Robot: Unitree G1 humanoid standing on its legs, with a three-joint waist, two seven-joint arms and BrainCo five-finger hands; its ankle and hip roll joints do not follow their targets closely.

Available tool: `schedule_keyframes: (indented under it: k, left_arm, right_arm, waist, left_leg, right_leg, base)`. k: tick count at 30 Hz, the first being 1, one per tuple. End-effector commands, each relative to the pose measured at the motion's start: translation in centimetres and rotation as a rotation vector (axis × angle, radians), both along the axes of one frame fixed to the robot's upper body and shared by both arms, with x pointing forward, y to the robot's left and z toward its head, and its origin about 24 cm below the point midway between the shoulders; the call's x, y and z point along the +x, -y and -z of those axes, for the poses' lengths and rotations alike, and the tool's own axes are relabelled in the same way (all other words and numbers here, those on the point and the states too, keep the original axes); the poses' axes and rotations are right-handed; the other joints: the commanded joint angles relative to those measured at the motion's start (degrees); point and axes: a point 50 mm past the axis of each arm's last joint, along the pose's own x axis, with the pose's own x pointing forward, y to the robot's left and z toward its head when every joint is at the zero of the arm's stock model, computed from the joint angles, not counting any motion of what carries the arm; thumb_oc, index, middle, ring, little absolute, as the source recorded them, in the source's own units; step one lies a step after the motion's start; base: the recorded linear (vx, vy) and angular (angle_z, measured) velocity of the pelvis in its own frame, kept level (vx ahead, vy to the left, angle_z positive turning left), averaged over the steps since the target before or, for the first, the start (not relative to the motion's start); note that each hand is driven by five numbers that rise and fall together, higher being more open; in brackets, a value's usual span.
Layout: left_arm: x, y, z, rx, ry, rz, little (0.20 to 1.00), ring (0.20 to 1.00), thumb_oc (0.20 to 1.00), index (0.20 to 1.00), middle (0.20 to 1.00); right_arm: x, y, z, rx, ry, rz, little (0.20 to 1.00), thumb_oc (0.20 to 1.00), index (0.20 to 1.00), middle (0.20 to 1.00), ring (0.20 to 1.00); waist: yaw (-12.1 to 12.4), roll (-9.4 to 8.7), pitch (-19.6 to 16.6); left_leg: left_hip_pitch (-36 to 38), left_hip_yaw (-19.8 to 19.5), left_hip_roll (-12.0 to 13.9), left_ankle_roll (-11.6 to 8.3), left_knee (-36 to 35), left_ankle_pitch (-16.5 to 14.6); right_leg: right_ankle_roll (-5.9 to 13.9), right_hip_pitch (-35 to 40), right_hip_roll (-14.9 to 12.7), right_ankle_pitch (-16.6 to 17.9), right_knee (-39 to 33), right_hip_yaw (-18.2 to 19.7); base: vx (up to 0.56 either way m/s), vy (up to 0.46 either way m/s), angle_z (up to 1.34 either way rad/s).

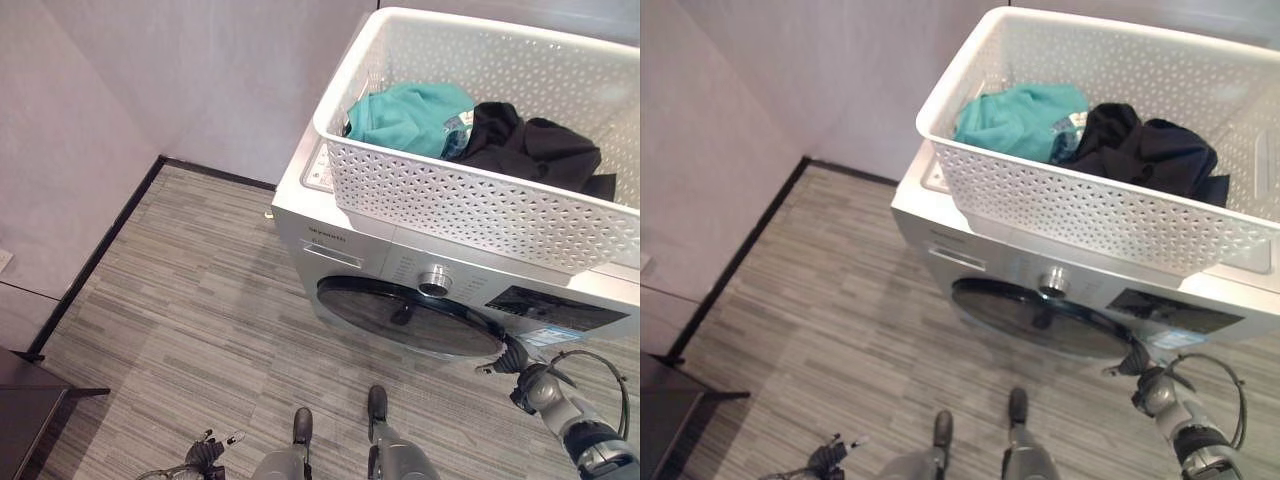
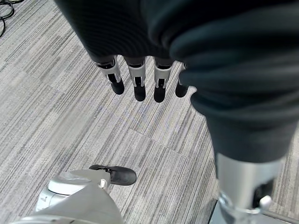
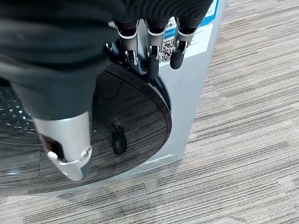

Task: Grab the laundry basket,head to the washer,open it,put in the laundry and shut it.

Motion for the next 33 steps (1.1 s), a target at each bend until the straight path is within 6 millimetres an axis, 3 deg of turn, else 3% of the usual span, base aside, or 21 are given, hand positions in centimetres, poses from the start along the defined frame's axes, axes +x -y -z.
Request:
schedule_keyframes:
  k: [1,3,4,5,6,12,23,26,27,33]
  left_arm:
    - [0.9,0.1,-0.2,0.034,0.007,0.030,1.000,1.000,1.000,1.000,1.000]
    - [0.9,0.2,-0.1,0.034,0.006,0.033,1.000,1.000,1.000,1.000,1.000]
    - [0.9,0.2,-0.1,0.033,0.007,0.034,1.000,1.000,1.000,1.000,1.000]
    - [1.0,0.3,-0.1,0.033,0.012,0.035,1.000,1.000,1.000,1.000,1.000]
    - [1.1,0.4,-0.2,0.032,0.015,0.038,1.000,1.000,1.000,1.000,1.000]
    - [2.9,1.2,-0.7,0.022,0.081,0.064,1.000,1.000,1.000,1.000,1.000]
    - [2.9,1.3,-0.6,0.025,0.076,0.060,1.000,1.000,1.000,1.000,1.000]
    - [2.8,1.2,-0.6,0.025,0.070,0.047,1.000,1.000,1.000,1.000,1.000]
    - [2.4,1.3,-0.4,0.018,0.051,0.051,1.000,1.000,1.000,1.000,1.000]
    - [2.3,1.2,-0.4,0.011,0.044,0.049,1.000,1.000,1.000,1.000,1.000]
  right_arm:
    - [2.4,-2.0,-0.7,0.022,0.054,-0.057,1.000,1.000,1.000,1.000,1.000]
    - [2.7,-2.3,-0.9,0.019,0.065,-0.073,1.000,1.000,1.000,1.000,1.000]
    - [2.7,-2.3,-1.0,0.020,0.072,-0.073,0.507,0.507,0.507,0.507,0.507]
    - [2.9,-2.3,-1.2,0.016,0.077,-0.075,0.329,0.329,0.329,0.329,0.329]
    - [2.9,-2.2,-1.2,0.010,0.077,-0.071,0.222,0.222,0.222,0.222,0.222]
    - [4.3,-2.4,-2.0,0.034,0.147,-0.033,0.200,0.200,0.200,0.200,0.200]
    - [4.9,-3.4,-2.0,0.102,0.180,-0.006,0.200,0.200,0.200,0.200,0.200]
    - [4.9,-4.3,-1.5,0.158,0.179,-0.004,0.200,0.200,0.200,0.200,0.200]
    - [4.2,-5.6,0.0,0.247,0.116,-0.018,0.200,0.200,0.200,0.200,0.200]
    - [4.3,-7.9,0.8,0.433,0.092,-0.033,0.200,0.200,0.200,0.200,0.200]
  waist:
    - [3.09,-0.82,-1.23]
    - [3.28,-0.55,-1.33]
    - [3.33,-0.46,-1.32]
    - [3.32,-0.32,-1.27]
    - [3.41,-0.22,-1.31]
    - [3.91,0.27,-0.69]
    - [4.27,0.42,-1.07]
    - [4.45,0.37,-1.19]
    - [4.41,0.21,-1.42]
    - [4.76,-0.08,-1.60]
  left_leg:
    - [-4.82,0.59,-2.22,-0.44,-0.96,4.52]
    - [-5.14,0.55,-2.24,-0.48,-0.96,4.53]
    - [-5.25,0.52,-2.27,-0.51,-0.96,4.56]
    - [-5.46,0.49,-2.31,-0.54,-0.96,4.64]
    - [-5.62,0.45,-2.40,-0.53,-0.96,4.66]
    - [-8.07,0.34,-2.82,-0.90,-0.96,5.61]
    - [-9.81,-0.01,-2.98,-1.20,-0.96,6.10]
    - [-10.16,0.01,-2.91,-1.27,-0.96,6.27]
    - [-9.98,-0.48,-2.82,-1.29,-0.96,6.28]
    - [-9.59,-0.88,-2.65,-1.47,-0.96,6.30]
  right_leg:
    - [5.04,1.75,-3.66,-3.25,0.35,0.77]
    - [5.02,1.55,-3.80,-3.27,0.35,0.69]
    - [5.03,1.48,-3.82,-3.27,0.35,0.65]
    - [5.04,1.34,-3.87,-3.26,0.35,0.58]
    - [5.04,1.24,-3.88,-3.26,0.35,0.57]
    - [5.05,-1.16,-4.29,-2.65,0.35,0.14]
    - [4.91,-2.41,-4.49,-2.47,0.35,-0.21]
    - [4.83,-2.69,-4.50,-2.47,0.35,-0.28]
    - [4.63,-2.26,-4.36,-2.82,0.35,-0.54]
    - [4.44,-1.58,-4.22,-3.20,0.35,-1.00]
  base:
    - [0.00,0.000,0.00]
    - [0.00,0.000,0.00]
    - [0.00,0.000,0.00]
    - [0.00,0.000,0.00]
    - [0.00,0.000,0.00]
    - [-0.03,0.000,-0.03]
    - [0.00,-0.001,0.01]
    - [0.01,0.000,-0.01]
    - [0.03,-0.004,-0.01]
    - [0.02,-0.006,0.10]
